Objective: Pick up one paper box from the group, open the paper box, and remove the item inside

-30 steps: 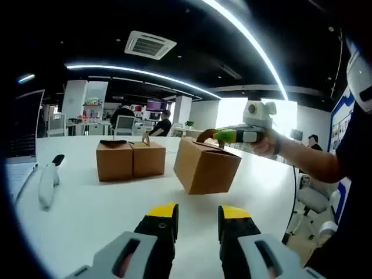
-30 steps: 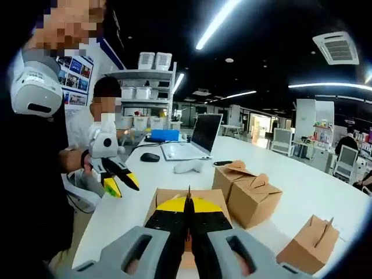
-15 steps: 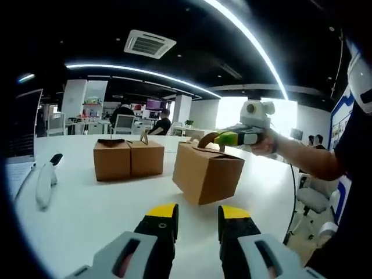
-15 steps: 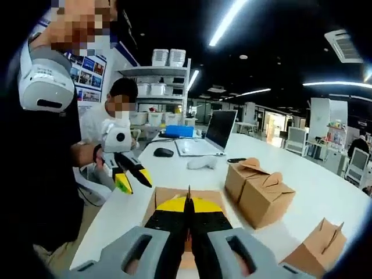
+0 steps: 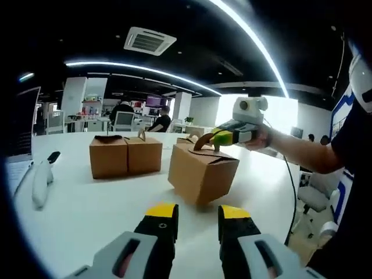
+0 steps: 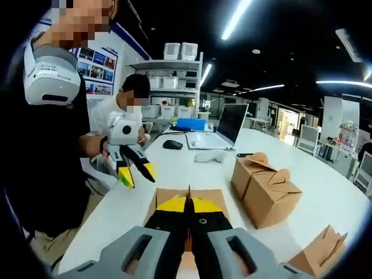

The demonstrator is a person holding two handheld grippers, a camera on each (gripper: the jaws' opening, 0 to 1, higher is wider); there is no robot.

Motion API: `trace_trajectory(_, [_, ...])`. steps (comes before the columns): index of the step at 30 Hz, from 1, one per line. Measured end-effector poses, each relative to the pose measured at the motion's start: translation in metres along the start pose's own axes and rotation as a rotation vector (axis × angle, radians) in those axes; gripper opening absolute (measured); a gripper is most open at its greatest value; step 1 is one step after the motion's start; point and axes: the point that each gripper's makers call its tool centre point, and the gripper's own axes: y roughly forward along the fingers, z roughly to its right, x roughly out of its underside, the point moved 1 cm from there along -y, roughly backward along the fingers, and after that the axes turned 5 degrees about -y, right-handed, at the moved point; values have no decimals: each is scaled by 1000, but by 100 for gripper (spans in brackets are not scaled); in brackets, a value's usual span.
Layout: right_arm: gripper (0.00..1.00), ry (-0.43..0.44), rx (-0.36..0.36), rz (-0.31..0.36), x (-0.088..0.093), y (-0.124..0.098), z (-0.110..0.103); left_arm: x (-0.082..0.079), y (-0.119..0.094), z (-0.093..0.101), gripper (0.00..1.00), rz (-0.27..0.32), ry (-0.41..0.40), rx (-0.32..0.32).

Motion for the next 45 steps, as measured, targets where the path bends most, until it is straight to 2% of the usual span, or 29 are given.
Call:
trace_trajectory(5, [2, 9, -12, -4, 8, 1, -2, -7, 1, 1, 29, 19, 5, 7])
trace_trajectory(12, [2, 5, -16, 5, 8, -2, 4, -8, 4, 1, 29, 21, -10, 12])
trace_trajectory(20, [2, 19, -17, 1, 15, -1, 10, -9, 8, 5, 29, 23, -6, 24])
trace_trajectory(27, [2, 23, -28, -9, 24, 2, 12, -11, 4, 1, 29, 24, 3, 12])
trace_trajectory(32, [3, 38, 4, 21, 21, -2, 16, -9, 1, 1, 29, 26, -4, 6])
trace_trajectory(34, [8, 46, 17, 20, 20, -2, 17, -7, 1, 3, 29, 21, -6, 7])
trace_trajectory(38, [35, 63, 43, 12, 22, -4, 20, -3, 1, 5, 29, 11, -3, 13])
trace_trajectory(41, [38, 74, 61, 31, 19, -8, 23, -4, 0, 5, 29, 17, -5, 13])
trace_trajectory(45, [38, 77, 82, 61, 12, -12, 26, -5, 0, 5, 29, 21, -3, 12])
